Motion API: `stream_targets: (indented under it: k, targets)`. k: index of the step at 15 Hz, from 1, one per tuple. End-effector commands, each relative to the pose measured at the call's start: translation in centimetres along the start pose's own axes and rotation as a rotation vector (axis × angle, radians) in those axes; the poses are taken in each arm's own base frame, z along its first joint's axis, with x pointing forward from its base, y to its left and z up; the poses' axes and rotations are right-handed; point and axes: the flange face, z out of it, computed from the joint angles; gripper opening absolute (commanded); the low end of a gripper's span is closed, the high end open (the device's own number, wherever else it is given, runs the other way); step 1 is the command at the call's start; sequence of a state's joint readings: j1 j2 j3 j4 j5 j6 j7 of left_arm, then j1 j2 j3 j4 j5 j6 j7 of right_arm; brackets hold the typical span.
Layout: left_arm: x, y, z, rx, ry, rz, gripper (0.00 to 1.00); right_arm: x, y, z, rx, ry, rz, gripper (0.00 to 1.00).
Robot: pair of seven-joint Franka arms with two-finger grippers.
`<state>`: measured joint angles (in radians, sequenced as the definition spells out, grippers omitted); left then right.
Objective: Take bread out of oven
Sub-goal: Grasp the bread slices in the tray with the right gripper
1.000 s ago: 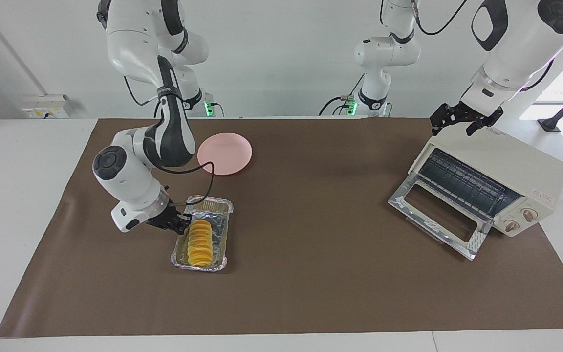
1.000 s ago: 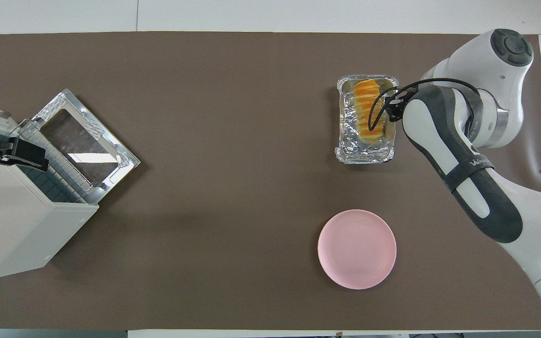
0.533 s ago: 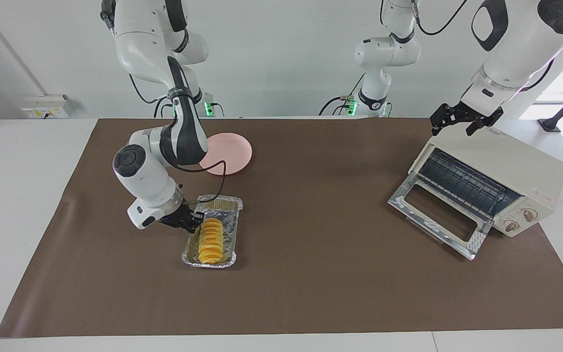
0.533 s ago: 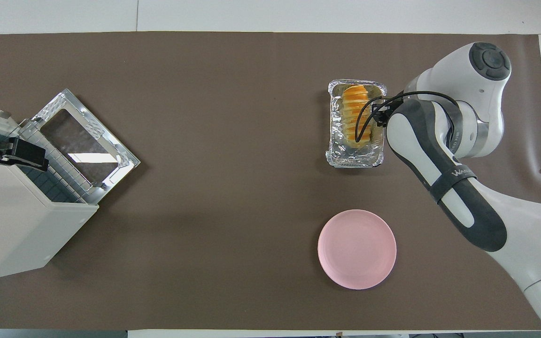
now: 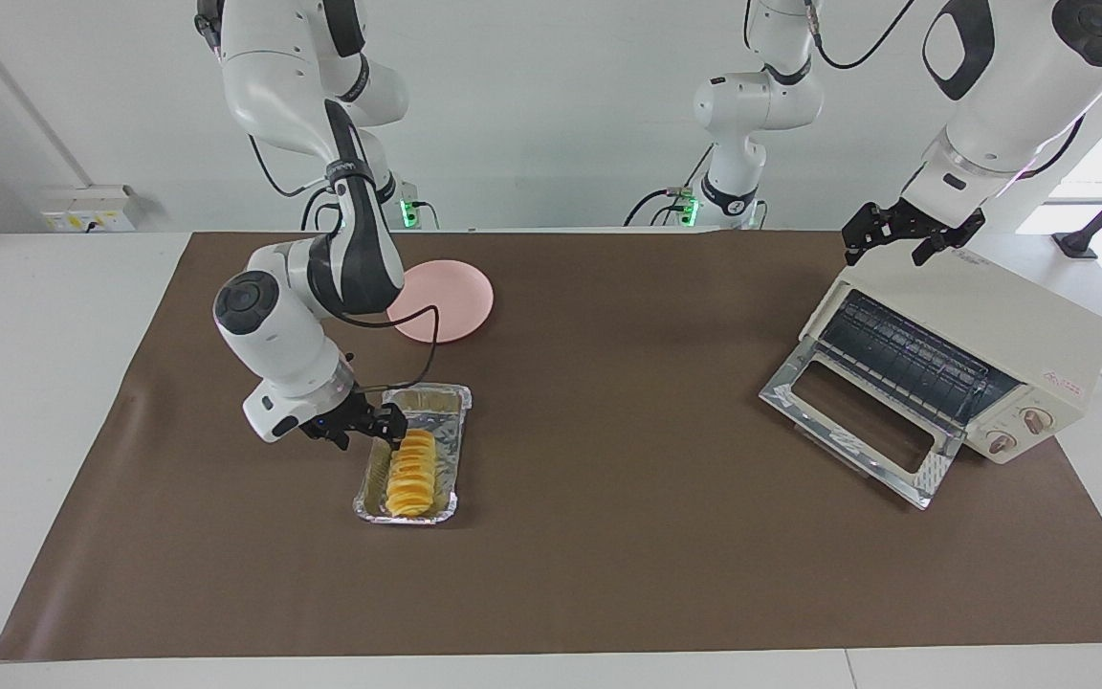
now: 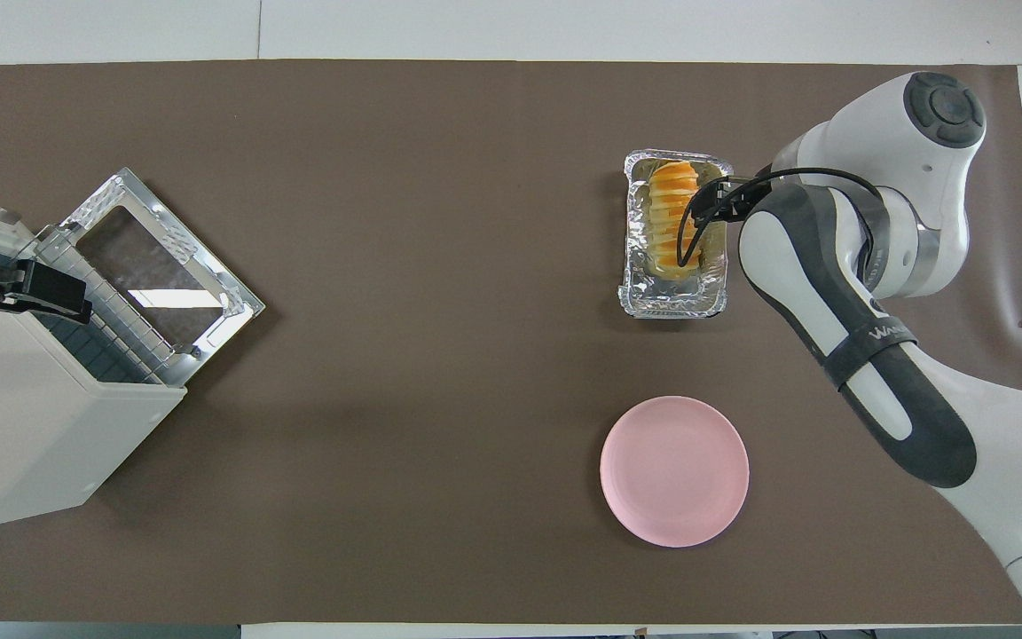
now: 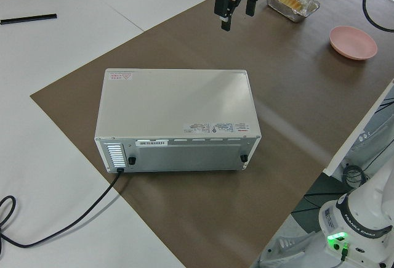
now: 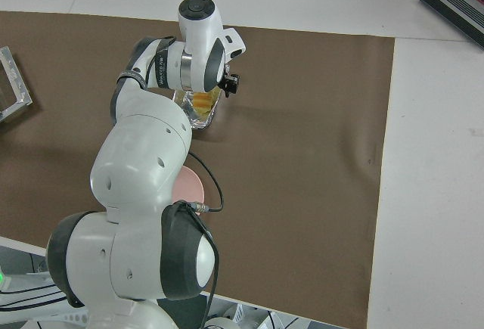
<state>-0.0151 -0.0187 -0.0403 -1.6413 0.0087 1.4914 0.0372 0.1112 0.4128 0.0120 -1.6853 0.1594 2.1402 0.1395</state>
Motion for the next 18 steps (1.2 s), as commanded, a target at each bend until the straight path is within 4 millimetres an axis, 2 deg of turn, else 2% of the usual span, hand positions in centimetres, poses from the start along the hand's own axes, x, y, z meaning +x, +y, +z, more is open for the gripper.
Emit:
stream_targets:
  k: [1,3,4,10,14,18]
  targets:
    - [-0.6,-0.2,-0.4,0.007,0.008,-0.007,1.0,0.1,-2.6,-2.4,0.01,0.014,0.003,1.0]
    - [-0.6,-0.2,-0.4,0.007,0.008,-0.006,1.0,-0.6,-7.6,-1.5,-0.087,0.037,-0.044,1.0]
    - [-0.6,-0.1,-0.4,0.008,0.008,-0.004,1.0,-0.1,-8.6,-1.2,-0.115,0.051,-0.054,1.0]
    - [-0.6,-0.1,-0.4,0.008,0.008,-0.004,1.0,1.2,-7.2,2.6,-0.141,0.03,-0.048,1.0]
    - [-0.6,-0.1,-0.4,0.008,0.008,-0.004,1.0,2.4,-7.3,3.5,-0.153,0.038,-0.054,1.0]
    - [-0.6,-0.2,-0.4,0.007,0.008,-0.006,1.0,3.2,-6.9,5.4,-0.152,0.045,-0.056,1.0]
